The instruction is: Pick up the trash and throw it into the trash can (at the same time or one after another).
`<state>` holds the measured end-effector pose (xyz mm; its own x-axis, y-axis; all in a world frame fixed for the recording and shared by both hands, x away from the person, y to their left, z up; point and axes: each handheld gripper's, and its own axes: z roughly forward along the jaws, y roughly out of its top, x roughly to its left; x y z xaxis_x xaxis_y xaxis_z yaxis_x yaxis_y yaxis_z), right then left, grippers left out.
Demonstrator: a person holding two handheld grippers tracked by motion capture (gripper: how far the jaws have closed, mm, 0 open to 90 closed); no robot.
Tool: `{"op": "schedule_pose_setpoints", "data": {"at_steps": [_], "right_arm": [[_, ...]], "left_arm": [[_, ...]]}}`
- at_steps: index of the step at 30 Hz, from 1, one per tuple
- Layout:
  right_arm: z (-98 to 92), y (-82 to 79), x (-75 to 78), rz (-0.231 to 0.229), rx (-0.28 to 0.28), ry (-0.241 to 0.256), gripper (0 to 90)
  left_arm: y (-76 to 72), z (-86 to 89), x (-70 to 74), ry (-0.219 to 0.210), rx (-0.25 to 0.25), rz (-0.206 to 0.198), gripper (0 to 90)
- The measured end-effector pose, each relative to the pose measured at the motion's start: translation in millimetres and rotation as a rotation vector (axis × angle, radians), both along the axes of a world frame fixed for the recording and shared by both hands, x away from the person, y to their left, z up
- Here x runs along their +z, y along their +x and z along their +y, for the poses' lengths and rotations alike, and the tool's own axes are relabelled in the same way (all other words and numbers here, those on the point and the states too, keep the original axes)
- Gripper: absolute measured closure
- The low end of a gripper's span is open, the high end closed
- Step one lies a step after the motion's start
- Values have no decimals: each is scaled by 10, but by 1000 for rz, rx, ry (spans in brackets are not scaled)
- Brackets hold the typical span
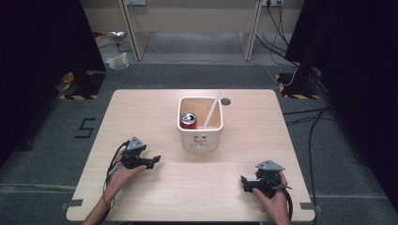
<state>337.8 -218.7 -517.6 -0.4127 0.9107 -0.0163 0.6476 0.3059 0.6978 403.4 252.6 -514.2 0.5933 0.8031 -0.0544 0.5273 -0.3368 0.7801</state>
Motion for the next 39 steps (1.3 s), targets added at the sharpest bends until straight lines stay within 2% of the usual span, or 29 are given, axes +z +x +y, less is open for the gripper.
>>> {"op": "schedule_pose_setpoints", "data": {"at_steps": [9,25,39], "right_arm": [[0,0,0,0,0,0,7],[0,0,0,0,0,0,7],[1,-2,0,-1,-1,-1,8]], "left_arm": [[-102,2,-29,28,-22,10,171],[-212,59,-84,62,-18,27,164],[-361,120,-93,60,-34,24,150]]}}
